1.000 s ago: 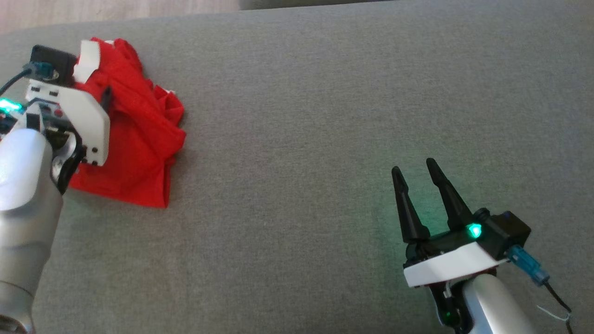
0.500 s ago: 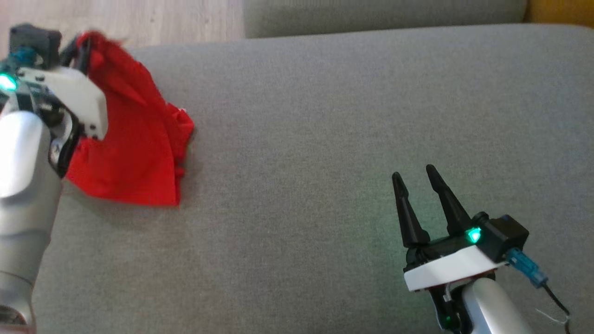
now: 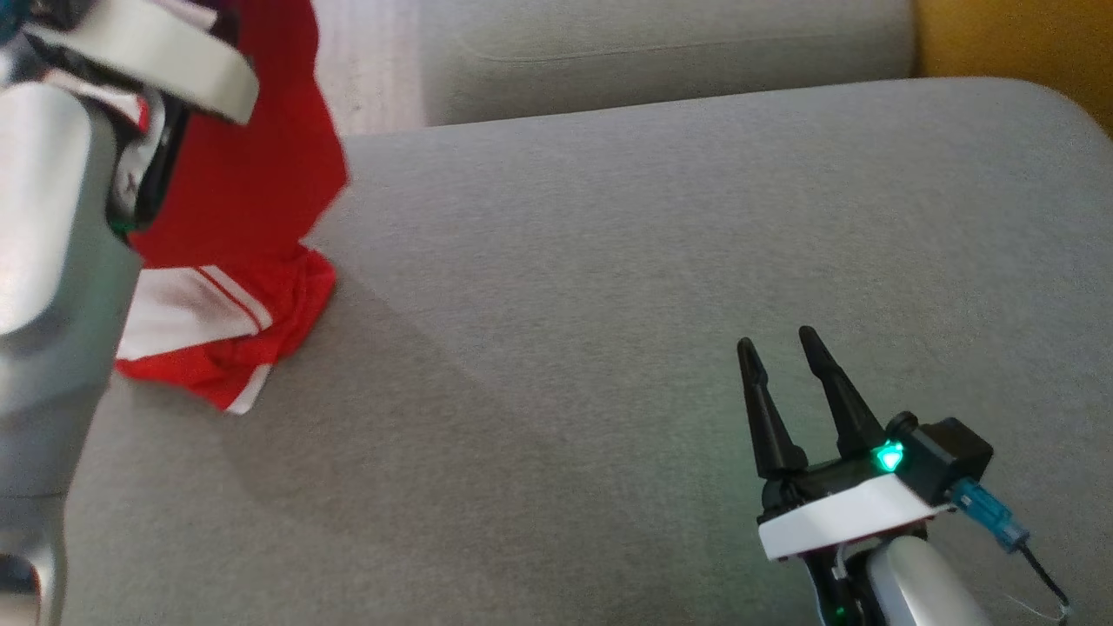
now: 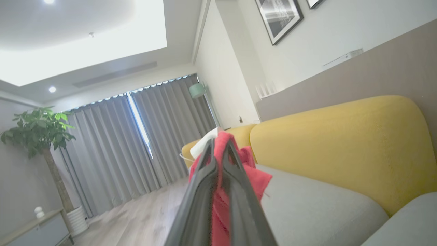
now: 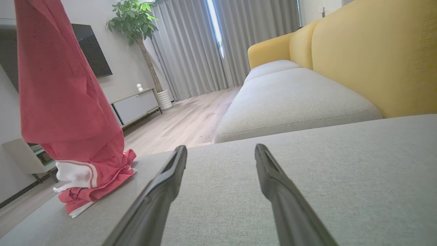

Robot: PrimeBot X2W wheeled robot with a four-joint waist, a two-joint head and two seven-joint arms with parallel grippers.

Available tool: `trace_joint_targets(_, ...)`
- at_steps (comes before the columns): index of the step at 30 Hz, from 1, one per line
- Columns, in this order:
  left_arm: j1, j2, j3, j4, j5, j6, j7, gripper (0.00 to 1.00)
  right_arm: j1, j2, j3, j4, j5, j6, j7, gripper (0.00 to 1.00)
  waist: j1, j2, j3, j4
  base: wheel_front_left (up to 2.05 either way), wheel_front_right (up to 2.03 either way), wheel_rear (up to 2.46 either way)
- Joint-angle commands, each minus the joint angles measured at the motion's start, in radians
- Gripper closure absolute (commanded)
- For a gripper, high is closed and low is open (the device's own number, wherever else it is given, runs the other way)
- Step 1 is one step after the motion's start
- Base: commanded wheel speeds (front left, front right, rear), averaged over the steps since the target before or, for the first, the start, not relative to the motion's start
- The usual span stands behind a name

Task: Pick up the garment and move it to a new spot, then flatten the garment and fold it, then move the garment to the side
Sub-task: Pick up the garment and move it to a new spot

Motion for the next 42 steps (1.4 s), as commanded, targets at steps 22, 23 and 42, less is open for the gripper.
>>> trace_joint_targets(22,-0.254,-0.103,-0.079,0.016,0.046,0.016,0.072,0.56,-0.123,-0.004,0.081,-0.123,0.121,-0.001,-0.011,0.0,0.0001,0.0,0.174,-0.432,0.0,0.0,0.0)
trace_joint_targets(23,-0.258,-0.129,-0.079,0.04,0.031,0.014,0.066,0.0,-0.126,-0.004,0.083,-0.125,0.126,-0.001,-0.011,0.0,0.0001,0.0,0.181,-0.443,0.0,0.0,0.0)
trace_joint_targets(42,-0.142,-0.084,-0.065,0.266,-0.009,0.0,-0.178,0.0,-0.114,-0.004,-0.057,-0.114,0.025,-0.001,-0.011,0.0,0.0001,0.0,0.114,-0.188,0.0,0.0,0.0)
